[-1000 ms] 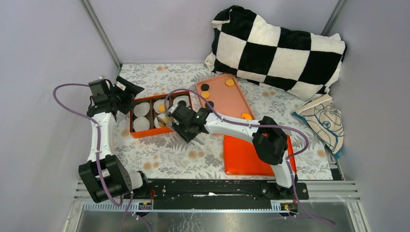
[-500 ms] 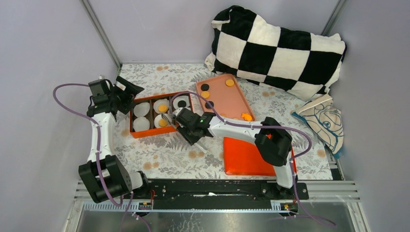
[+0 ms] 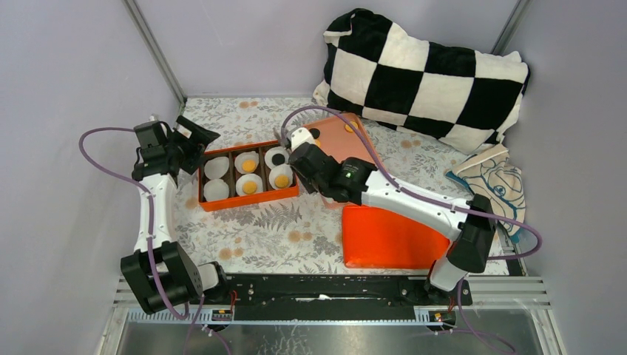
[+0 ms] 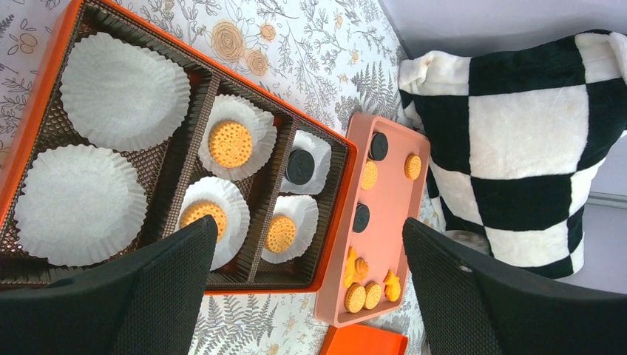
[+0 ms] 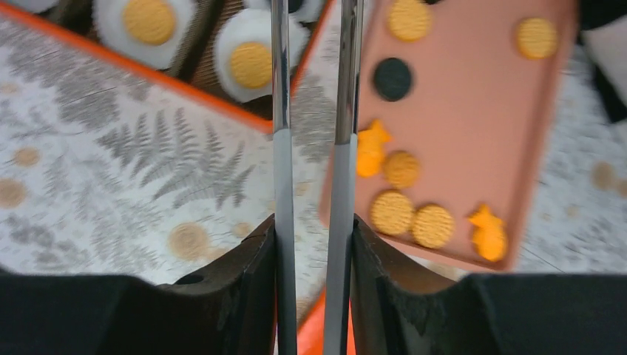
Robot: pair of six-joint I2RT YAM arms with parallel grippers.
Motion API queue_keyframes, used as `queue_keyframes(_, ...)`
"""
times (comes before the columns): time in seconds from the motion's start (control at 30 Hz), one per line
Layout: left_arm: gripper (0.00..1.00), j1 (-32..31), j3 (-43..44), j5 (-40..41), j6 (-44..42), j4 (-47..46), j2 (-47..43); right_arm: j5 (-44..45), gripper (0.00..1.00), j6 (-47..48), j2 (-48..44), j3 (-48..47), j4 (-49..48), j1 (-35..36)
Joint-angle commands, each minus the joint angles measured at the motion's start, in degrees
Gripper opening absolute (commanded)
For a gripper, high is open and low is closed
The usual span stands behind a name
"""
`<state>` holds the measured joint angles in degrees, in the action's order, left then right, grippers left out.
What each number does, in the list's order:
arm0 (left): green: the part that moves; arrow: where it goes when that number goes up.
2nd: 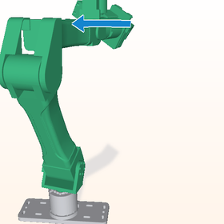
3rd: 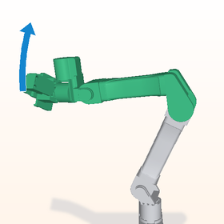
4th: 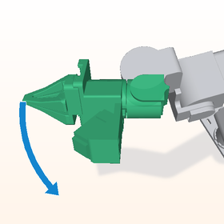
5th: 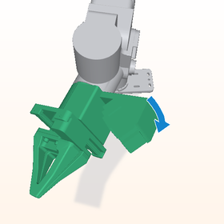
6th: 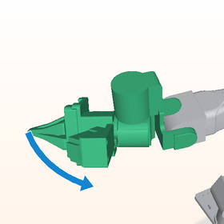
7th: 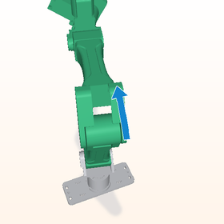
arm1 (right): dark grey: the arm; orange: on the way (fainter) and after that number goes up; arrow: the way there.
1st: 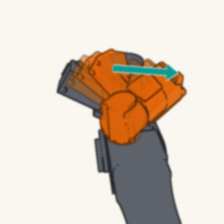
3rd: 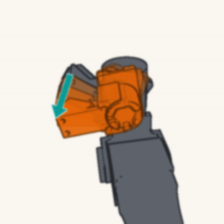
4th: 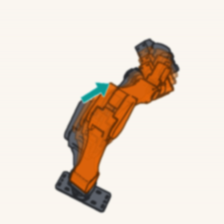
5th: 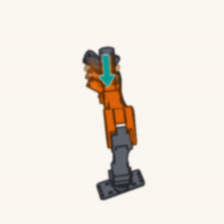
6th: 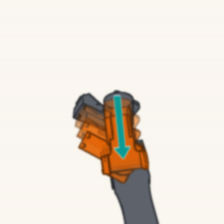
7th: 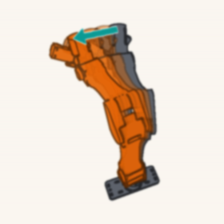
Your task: Pack the cookies
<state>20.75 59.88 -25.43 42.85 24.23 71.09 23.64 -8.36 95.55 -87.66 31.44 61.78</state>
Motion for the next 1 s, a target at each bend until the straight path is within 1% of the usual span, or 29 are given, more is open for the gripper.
queue_keyframes(0.0, 0.99, 0.5, 1.3, 0.3, -0.7, -0.1, -1.3, 14.8, 0.00, -1.4, -0.4, -2.4, 11.2, -2.3)
queue_keyframes(0.07, 0.99, 0.5, 1.2, 0.0, -0.6, -0.2, -1.4, 13.5, 0.00, -2.6, -1.1, 0.9, 11.8, -3.9)
queue_keyframes(0.2, 0.99, 0.5, 0.8, -0.6, -0.5, -0.4, -1.4, 8.1, 0.00, -4.6, -2.4, 7.6, 9.9, -6.7)
queue_keyframes(0.23, 0.99, 0.5, 0.8, -0.6, -0.5, -0.3, -1.5, 7.3, 0.02, -4.6, -2.4, 8.8, 9.4, -6.9)
queue_keyframes(0.27, 0.99, 0.5, 0.7, -0.6, -0.6, -0.3, -1.6, 6.9, 0.05, -4.7, -2.2, 9.9, 9.0, -7.1)
queue_keyframes(0.33, 0.99, 0.5, 0.6, -0.6, -0.6, -0.4, -1.8, 6.5, 0.16, -5.0, -2.0, 11.5, 8.5, -7.3)
queue_keyframes(0.4, 0.99, 0.5, 0.6, -0.7, -0.6, -0.3, -2.1, 5.5, 0.22, -4.9, -1.7, 12.4, 8.4, -7.5)
queue_keyframes(0.53, 0.99, 0.5, 0.4, -0.7, -0.6, -0.3, -2.5, 3.5, 0.24, -5.0, -2.2, 13.6, 7.5, -7.8)
queue_keyframes(0.57, 0.99, 0.5, 0.3, -0.7, -0.6, -0.3, -2.5, 2.8, 0.28, -5.0, -2.5, 13.9, 7.2, -8.0)
queue_keyframes(0.6, 0.99, 0.5, 0.3, -0.7, -0.6, -0.3, -2.5, 2.3, 0.34, -5.0, -2.6, 14.1, 6.9, -8.2)
queue_keyframes(0.73, 0.99, 0.5, -0.1, -1.2, -0.5, -0.5, -2.3, 0.8, 0.42, -4.8, -1.7, 14.1, 7.4, -8.8)
queue_keyframes(0.77, 0.99, 0.5, -0.3, -1.4, -0.4, -0.7, -2.3, 0.4, 0.43, -4.8, -1.2, 14.0, 7.5, -8.8)
queue_keyframes(0.9, 0.99, 0.4, -1.1, -2.4, 0.0, -1.6, -1.9, -0.6, 0.59, -4.5, 1.2, 13.1, 7.5, -9.2)
queue_keyframes(0.93, 0.99, 0.5, -1.2, -2.6, 0.2, -1.7, -1.9, -0.5, 0.60, -4.4, 1.9, 12.9, 7.3, -9.5)
queue_keyframes(0.97, 0.99, 0.5, -1.5, -2.8, 0.3, -2.0, -1.8, -1.2, 0.58, -4.1, 2.6, 12.4, 7.1, -9.9)
